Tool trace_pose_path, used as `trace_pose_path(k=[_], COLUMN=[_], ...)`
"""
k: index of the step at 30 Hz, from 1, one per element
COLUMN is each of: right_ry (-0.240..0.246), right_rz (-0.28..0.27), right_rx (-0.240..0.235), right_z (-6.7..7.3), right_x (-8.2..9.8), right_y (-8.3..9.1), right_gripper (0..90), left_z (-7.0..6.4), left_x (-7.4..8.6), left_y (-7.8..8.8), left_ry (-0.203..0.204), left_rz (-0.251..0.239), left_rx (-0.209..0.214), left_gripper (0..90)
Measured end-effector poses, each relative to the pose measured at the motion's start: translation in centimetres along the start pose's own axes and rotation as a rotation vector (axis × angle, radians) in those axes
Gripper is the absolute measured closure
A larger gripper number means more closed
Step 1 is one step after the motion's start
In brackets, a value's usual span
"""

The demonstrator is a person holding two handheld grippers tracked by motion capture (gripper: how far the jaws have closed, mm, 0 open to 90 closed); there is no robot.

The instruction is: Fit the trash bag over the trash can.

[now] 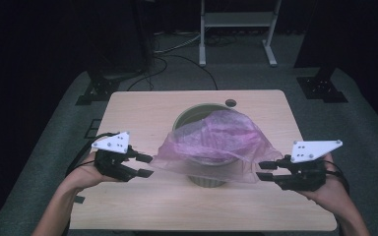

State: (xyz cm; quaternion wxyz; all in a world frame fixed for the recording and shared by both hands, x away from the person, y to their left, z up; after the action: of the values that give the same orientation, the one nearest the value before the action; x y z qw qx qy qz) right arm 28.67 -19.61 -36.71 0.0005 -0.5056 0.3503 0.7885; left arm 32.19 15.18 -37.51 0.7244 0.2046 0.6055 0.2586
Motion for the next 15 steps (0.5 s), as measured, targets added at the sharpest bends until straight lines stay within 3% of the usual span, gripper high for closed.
trace_pose_path(k=[6,15], right_ry=[0.024,0.047], right_rz=[-0.049,-0.096], right_rx=[0.029,0.032], right_z=[-0.1,0.3], right_x=[-1.5,-2.6], right_y=[0.8,1.5], right_gripper=[61.7,60.0], left_z=[-0.2,0.8], left_x=[0.0,-0.5], left_y=[0.8,1.2], left_ry=[0.005,0.015], left_rz=[-0.016,-0.016], left_rx=[0.015,-0.042], left_gripper=[45.5,43.0])
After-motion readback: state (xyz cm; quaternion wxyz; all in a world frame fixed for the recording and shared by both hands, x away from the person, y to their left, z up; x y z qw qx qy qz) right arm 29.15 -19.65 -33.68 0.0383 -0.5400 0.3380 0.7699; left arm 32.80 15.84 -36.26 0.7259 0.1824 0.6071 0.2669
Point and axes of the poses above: each handheld gripper's, and its own axes: y roughly backward along the jaws, x roughly out of its underside, z roughly to its left, the point moved 9 cm from there along -y, roughly forward along the jaws, and after that the axes turned 15 degrees about -y, right-handed, at the moved point
